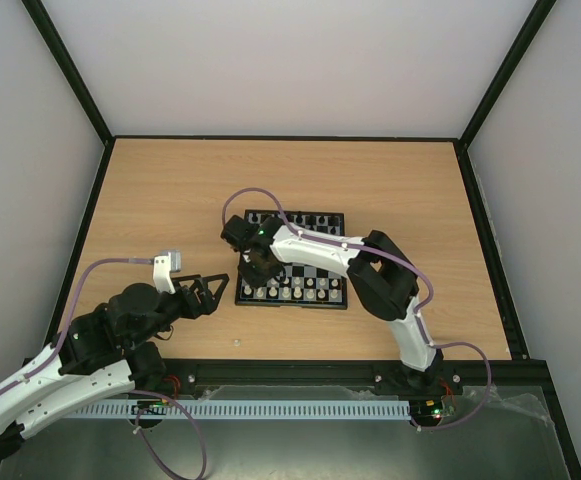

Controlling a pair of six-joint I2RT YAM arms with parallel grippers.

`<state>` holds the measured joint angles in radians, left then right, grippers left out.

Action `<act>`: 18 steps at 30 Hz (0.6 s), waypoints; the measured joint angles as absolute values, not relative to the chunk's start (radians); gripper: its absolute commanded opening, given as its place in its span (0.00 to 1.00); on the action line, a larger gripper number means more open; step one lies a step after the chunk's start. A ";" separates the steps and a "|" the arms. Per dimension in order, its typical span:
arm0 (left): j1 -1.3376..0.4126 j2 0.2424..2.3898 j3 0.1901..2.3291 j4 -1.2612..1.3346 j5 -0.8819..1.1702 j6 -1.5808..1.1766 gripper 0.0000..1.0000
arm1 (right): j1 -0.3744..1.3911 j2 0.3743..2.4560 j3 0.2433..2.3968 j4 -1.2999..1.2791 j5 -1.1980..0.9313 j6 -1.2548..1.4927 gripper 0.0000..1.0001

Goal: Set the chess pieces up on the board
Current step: Place the chess piece on the chessboard, then pick up the chess piece at the center of the board.

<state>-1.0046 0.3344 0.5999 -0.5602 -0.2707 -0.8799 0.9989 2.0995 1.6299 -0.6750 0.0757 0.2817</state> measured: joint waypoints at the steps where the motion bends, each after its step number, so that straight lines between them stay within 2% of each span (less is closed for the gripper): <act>1: -1.005 0.334 0.600 -0.560 -0.271 -0.880 0.99 | 0.999 2.094 1.630 -0.675 0.076 0.284 0.46; 6: -1.005 0.348 0.601 -0.561 -0.271 -0.880 0.99 | 0.999 2.014 1.615 -0.667 0.084 0.301 0.72; 8: -1.005 0.368 0.605 -0.561 -0.271 -0.880 0.99 | 0.999 1.950 1.589 -0.659 0.090 0.314 0.81; 10: -1.005 0.398 0.614 -0.570 -0.270 -0.880 0.99 | 0.999 1.862 1.547 -0.654 0.105 0.327 0.95; 11: -1.005 0.417 0.623 -0.576 -0.270 -0.880 0.99 | 0.999 1.813 1.524 -0.652 0.116 0.332 0.99; 18: -1.005 0.588 0.723 -0.658 -0.266 -0.880 0.99 | 0.994 1.500 1.316 -0.625 0.200 0.392 0.99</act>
